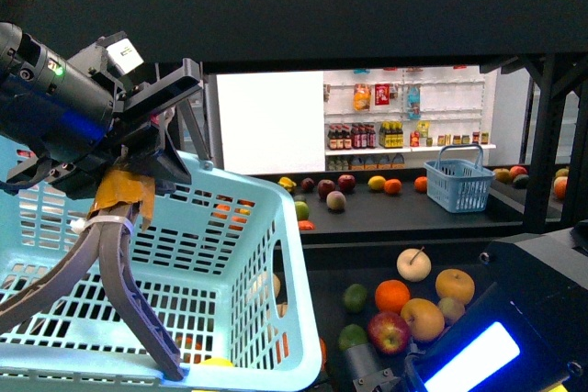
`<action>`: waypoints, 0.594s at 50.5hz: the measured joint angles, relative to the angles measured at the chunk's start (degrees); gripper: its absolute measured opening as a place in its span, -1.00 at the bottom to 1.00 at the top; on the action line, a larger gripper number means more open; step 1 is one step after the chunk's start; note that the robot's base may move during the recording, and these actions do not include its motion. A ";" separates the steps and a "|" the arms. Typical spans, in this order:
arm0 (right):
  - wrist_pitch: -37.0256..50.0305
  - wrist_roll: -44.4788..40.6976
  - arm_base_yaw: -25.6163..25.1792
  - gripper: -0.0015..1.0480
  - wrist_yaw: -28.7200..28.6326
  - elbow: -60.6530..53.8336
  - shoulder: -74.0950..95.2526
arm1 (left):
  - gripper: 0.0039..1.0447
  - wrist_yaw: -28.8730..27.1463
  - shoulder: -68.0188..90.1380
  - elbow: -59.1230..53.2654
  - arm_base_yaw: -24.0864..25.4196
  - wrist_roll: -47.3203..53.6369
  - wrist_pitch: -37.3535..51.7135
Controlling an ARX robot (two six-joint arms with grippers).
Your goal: Pick lemon from shelf
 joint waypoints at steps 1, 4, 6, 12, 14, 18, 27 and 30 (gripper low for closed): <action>0.07 0.02 -0.07 0.40 0.00 -0.15 -0.09 | -0.69 0.00 0.00 0.00 0.00 0.00 0.00; 0.39 0.31 -0.44 0.40 -0.02 -0.98 -0.79 | -0.69 0.00 0.00 0.00 0.00 0.00 0.00; 0.52 0.61 -0.72 0.40 -0.09 -1.57 -1.31 | -0.69 0.00 0.00 0.00 0.00 0.00 0.00; 2.19 1.36 -2.05 0.40 -0.79 -4.92 -5.25 | -0.69 0.00 0.00 0.00 0.00 0.00 0.00; 2.75 1.46 -2.64 0.39 -0.92 -6.19 -7.10 | -0.69 0.00 0.00 0.00 0.00 0.00 0.00; 3.61 1.51 -3.72 0.39 -1.05 -8.35 -10.40 | -0.69 0.00 0.00 0.00 0.00 0.00 0.00; 4.76 1.95 -5.22 0.39 -1.40 -11.74 -14.36 | -0.69 0.00 0.00 0.00 0.00 0.00 0.00; 5.01 2.23 -5.62 0.39 -1.51 -12.74 -15.19 | -0.69 0.02 0.00 0.00 0.00 0.00 0.00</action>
